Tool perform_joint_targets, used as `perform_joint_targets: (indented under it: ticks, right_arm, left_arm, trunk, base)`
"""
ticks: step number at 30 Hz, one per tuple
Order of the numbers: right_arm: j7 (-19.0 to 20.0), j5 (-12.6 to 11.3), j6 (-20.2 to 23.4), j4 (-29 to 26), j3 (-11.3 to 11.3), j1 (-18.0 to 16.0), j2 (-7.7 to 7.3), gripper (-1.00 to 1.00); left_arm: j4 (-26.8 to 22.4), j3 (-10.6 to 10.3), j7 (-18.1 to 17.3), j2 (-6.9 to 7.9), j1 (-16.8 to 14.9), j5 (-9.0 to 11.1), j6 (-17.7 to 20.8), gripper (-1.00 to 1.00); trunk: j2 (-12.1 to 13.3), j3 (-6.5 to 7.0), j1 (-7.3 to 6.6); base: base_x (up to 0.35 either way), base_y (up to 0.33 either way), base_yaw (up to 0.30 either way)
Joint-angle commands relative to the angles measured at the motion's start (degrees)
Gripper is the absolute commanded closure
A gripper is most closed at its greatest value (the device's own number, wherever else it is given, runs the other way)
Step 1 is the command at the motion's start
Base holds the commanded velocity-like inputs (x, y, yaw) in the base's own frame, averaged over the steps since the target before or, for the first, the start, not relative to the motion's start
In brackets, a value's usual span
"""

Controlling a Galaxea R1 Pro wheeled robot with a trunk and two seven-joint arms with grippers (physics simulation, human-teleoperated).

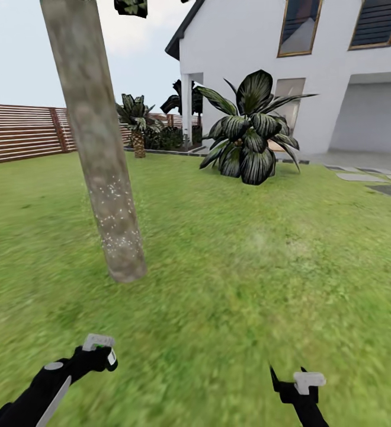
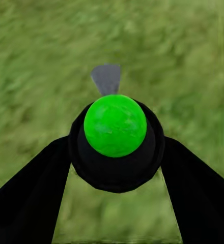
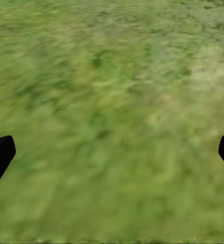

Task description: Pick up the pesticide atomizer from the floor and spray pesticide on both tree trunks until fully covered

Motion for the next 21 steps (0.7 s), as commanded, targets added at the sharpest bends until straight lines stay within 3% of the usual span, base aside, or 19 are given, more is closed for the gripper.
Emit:
perform_joint_targets:
  ticks: [1, 3, 5, 6, 8, 10, 11, 13, 14, 17, 19, 21]
  right_arm:
    - [0.0, 0.0, 0.0, 0.0, 0.0, 0.0, 0.0, -1.0]
    - [0.0, 0.0, 0.0, 0.1, 0.0, 0.0, 0.07, -1.0]
    - [0.0, 0.1, 0.0, 1.4, 0.1, 0.0, 0.09, -1.0]
    - [0.0, 0.2, 0.0, 1.9, 0.2, 0.0, 0.11, -1.0]
    - [0.1, 3.0, 0.2, 2.1, 3.7, 0.0, 0.43, -1.0]
    - [0.1, 8.7, 1.9, 1.1, 10.1, -0.1, 1.48, -1.0]
    - [0.1, 11.1, 4.8, 0.3, 12.5, -0.6, 2.39, -1.0]
    - [1.1, 14.0, 13.3, -3.0, 14.9, -3.7, 4.54, -1.0]
    - [2.2, 14.4, 15.6, -4.2, 15.2, -4.9, 5.11, -1.0]
    - [14.5, 15.0, 22.1, -8.2, 15.7, -12.1, 6.31, -1.0]
    - [23.4, 15.0, 24.6, -9.0, 15.8, -17.3, 6.48, -1.0]
    - [29.9, 15.1, 26.2, -9.5, 15.9, -19.6, 7.0, -1.0]
  left_arm:
    - [0.0, 0.2, -2.6, 0.02, 0.0, -0.8, -0.1, 1.0]
    - [0.1, 0.4, -6.5, 0.07, 0.1, -1.5, -0.2, 1.0]
    - [0.0, 0.1, -8.0, 0.13, 0.0, -2.2, -0.2, 1.0]
    - [0.0, -0.1, -8.5, 0.12, 0.0, -3.9, -0.2, 1.0]
    - [0.0, -0.3, -12.2, -0.22, -0.2, -11.1, 0.0, 1.0]
    - [0.0, -0.2, -19.8, -0.73, -0.3, -19.3, 0.1, 1.0]
    - [0.0, -0.2, -23.7, -1.12, -0.3, -22.9, 0.0, 1.0]
    - [0.0, -0.2, -30.2, -2.39, -0.5, -28.8, 0.0, 1.0]
    - [0.0, -0.2, -32.0, -2.64, -0.6, -30.3, 0.0, 1.0]
    - [0.0, -0.2, -40.1, -2.84, -1.5, -34.0, 0.0, 1.0]
    - [0.1, -0.2, -43.8, -2.81, -3.9, -36.2, 0.2, 1.0]
    - [0.1, -0.2, -46.6, -3.14, -5.2, -39.1, 0.4, 1.0]
  trunk:
    - [0.0, 0.0, 0.0]
    - [0.0, 0.0, 0.0]
    - [0.0, 0.0, 0.0]
    - [0.0, 0.0, 0.0]
    - [0.0, 0.0, 0.0]
    - [0.0, 0.0, 0.0]
    - [0.0, 0.0, 0.0]
    - [0.0, 0.0, 0.0]
    - [0.0, 0.0, 0.0]
    - [0.0, 0.0, 0.0]
    - [0.0, 0.0, 0.0]
    - [0.0, 0.0, 0.0]
  base:
    - [-0.279, 0.199, -0.245]
    - [-0.279, 0.199, -0.114]
    - [-0.28, 0.195, -0.033]
    - [-0.28, 0.194, -0.013]
    - [-0.217, 0.15, -0.005]
    - [-0.064, 0.044, -0.001]
    - [-0.022, 0.015, 0.0]
    - [-0.009, 0.006, 0.0]
    - [-0.004, 0.003, 0.0]
    - [-0.001, 0.0, 0.0]
    - [0.0, 0.0, 0.0]
    - [0.0, 0.0, 0.0]
